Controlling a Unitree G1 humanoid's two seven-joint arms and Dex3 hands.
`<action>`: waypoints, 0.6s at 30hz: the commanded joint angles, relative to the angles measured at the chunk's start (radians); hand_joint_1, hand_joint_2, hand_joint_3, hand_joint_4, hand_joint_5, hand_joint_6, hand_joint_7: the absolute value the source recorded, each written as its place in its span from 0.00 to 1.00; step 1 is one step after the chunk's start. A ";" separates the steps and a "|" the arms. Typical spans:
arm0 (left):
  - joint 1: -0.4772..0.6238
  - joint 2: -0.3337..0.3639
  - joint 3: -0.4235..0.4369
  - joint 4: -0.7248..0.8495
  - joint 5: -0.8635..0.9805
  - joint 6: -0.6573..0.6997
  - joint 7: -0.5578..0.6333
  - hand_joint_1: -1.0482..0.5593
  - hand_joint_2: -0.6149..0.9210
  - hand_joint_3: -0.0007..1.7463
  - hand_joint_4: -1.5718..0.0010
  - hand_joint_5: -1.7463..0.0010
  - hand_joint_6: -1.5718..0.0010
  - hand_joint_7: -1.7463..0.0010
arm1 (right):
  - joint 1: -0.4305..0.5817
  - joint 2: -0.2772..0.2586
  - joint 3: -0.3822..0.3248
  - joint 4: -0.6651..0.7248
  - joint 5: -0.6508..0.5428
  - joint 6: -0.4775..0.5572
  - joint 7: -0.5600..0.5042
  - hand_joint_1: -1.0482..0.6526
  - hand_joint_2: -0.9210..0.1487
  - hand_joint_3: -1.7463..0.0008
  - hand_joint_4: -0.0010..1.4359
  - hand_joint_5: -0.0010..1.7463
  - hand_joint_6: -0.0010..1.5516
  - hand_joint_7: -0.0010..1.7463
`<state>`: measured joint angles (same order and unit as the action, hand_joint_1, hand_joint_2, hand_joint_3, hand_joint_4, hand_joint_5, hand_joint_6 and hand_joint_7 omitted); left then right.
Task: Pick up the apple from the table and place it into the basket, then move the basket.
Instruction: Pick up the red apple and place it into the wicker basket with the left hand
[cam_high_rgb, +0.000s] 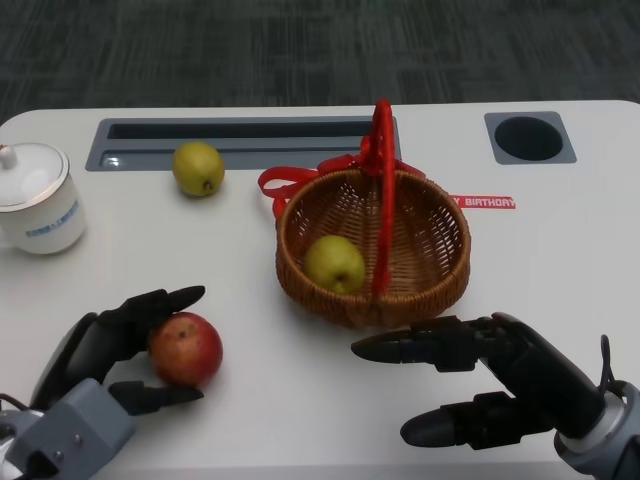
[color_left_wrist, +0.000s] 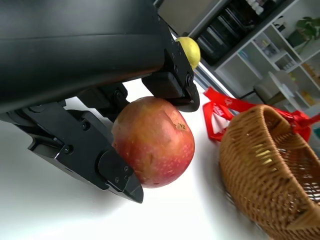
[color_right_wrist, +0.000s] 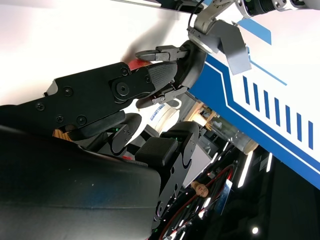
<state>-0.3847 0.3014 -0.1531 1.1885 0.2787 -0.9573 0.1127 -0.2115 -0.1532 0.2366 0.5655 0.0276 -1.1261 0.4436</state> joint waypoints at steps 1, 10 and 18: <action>-0.003 0.010 0.018 -0.028 0.002 -0.046 0.024 0.56 0.95 0.00 0.23 0.96 0.30 0.99 | -0.004 -0.008 -0.007 0.004 0.019 -0.001 0.002 0.31 0.00 0.99 0.53 0.00 0.44 0.00; -0.024 0.000 0.036 -0.124 0.004 -0.085 0.044 0.57 0.94 0.00 0.21 0.96 0.29 0.99 | 0.006 -0.011 -0.011 -0.009 0.003 0.010 -0.007 0.30 0.00 0.98 0.53 0.00 0.44 0.00; -0.053 -0.016 0.056 -0.253 -0.007 -0.071 0.025 0.56 0.93 0.00 0.19 0.96 0.28 0.99 | 0.014 -0.010 -0.013 -0.017 -0.001 0.016 -0.012 0.30 0.00 0.98 0.53 0.00 0.44 0.00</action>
<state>-0.4134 0.2770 -0.1116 0.9615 0.2802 -1.0263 0.1390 -0.2071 -0.1532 0.2373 0.5588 0.0253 -1.1131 0.4417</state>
